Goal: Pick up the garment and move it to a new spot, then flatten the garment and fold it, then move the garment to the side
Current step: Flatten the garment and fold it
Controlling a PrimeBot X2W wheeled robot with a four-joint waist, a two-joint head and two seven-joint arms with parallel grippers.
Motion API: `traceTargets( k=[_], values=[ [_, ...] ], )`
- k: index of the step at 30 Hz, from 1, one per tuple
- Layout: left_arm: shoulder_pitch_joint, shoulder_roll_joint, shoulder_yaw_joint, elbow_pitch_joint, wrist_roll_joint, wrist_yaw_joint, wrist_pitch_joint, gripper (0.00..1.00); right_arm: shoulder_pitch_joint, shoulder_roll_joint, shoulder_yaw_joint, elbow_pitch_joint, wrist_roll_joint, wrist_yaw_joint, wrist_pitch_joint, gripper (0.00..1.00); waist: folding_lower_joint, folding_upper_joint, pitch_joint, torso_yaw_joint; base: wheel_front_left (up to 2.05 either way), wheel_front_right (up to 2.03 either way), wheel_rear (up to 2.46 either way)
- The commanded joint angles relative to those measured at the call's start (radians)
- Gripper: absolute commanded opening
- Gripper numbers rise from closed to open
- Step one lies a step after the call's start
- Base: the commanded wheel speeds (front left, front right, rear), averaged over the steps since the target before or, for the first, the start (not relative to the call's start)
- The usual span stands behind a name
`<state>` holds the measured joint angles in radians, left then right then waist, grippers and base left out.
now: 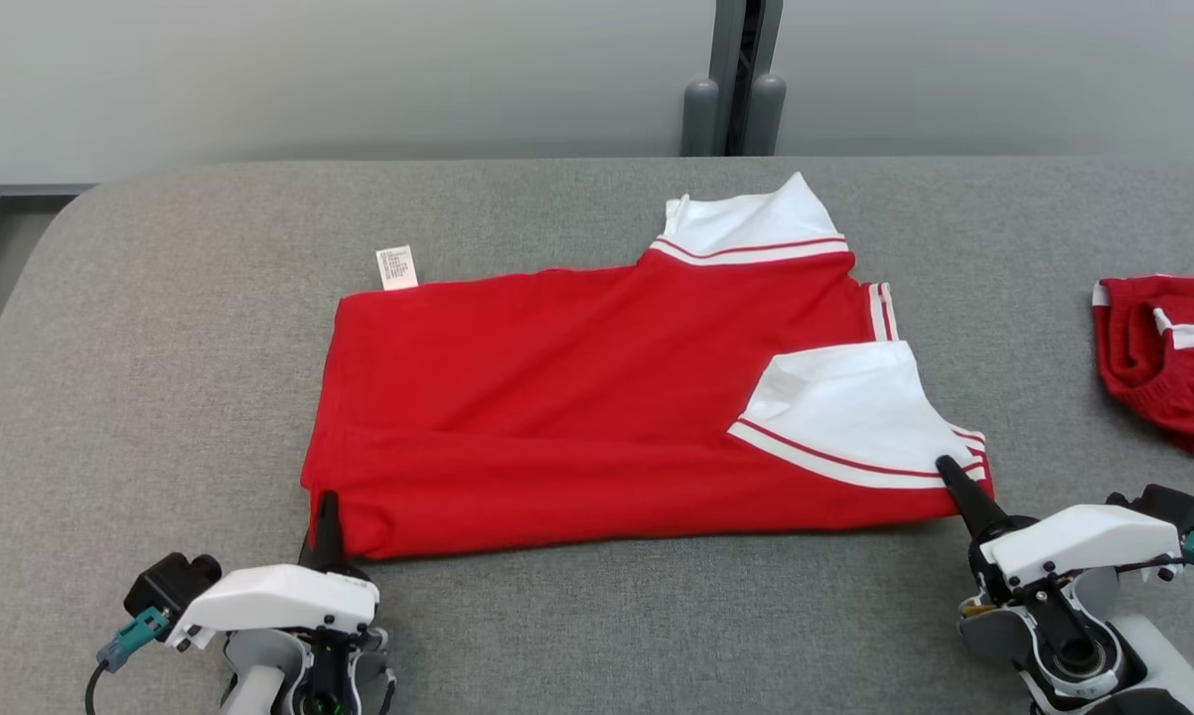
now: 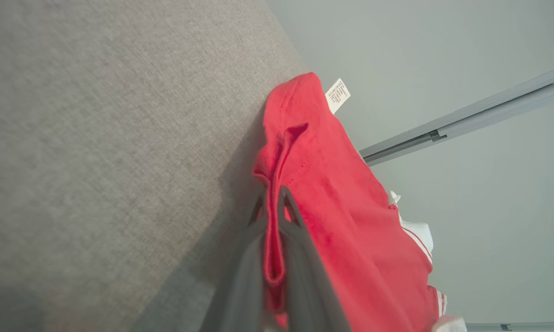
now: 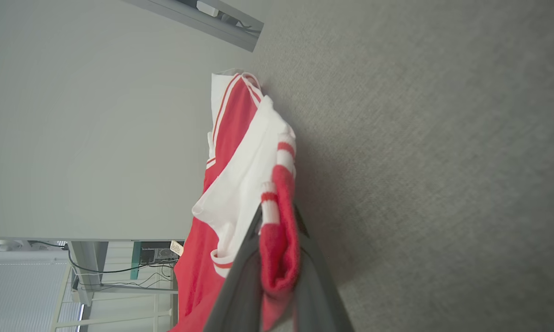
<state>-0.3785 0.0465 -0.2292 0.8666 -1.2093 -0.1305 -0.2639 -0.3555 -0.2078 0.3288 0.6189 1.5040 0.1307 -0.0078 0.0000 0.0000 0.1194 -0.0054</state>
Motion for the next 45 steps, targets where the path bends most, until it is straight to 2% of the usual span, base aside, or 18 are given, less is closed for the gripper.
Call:
traceTargets(
  k=[1,15,21,31,45],
  values=[
    [0.012,0.008,-0.002,0.0,0.011,0.0,0.0,0.0,0.018,-0.016,0.001,0.0,-0.001,0.0,0.009,0.0,0.0,0.0,-0.01,0.001,0.0,0.0,0.0],
    [0.114,0.008,-0.022,-0.012,0.039,0.0,0.0,0.0,0.118,-0.063,0.057,-0.042,0.002,0.0,0.1,0.0,0.0,0.0,-0.088,0.0,0.0,0.0,0.0],
    [0.155,0.01,0.006,-0.022,0.045,0.0,0.0,0.0,0.173,-0.075,0.066,-0.056,0.012,0.0,0.122,0.0,0.0,0.0,-0.112,-0.002,0.0,0.0,0.0],
    [0.23,0.012,0.036,-0.061,0.066,0.002,0.0,0.0,0.235,-0.079,0.059,-0.085,0.026,0.0,0.123,0.0,0.0,0.0,-0.124,0.002,0.0,0.0,0.0],
    [0.297,0.01,0.032,-0.131,0.061,0.028,0.003,0.0,0.305,-0.096,0.041,-0.131,0.051,0.0,0.136,0.0,0.0,0.0,-0.128,0.017,0.0,0.0,0.0]
  ],
)
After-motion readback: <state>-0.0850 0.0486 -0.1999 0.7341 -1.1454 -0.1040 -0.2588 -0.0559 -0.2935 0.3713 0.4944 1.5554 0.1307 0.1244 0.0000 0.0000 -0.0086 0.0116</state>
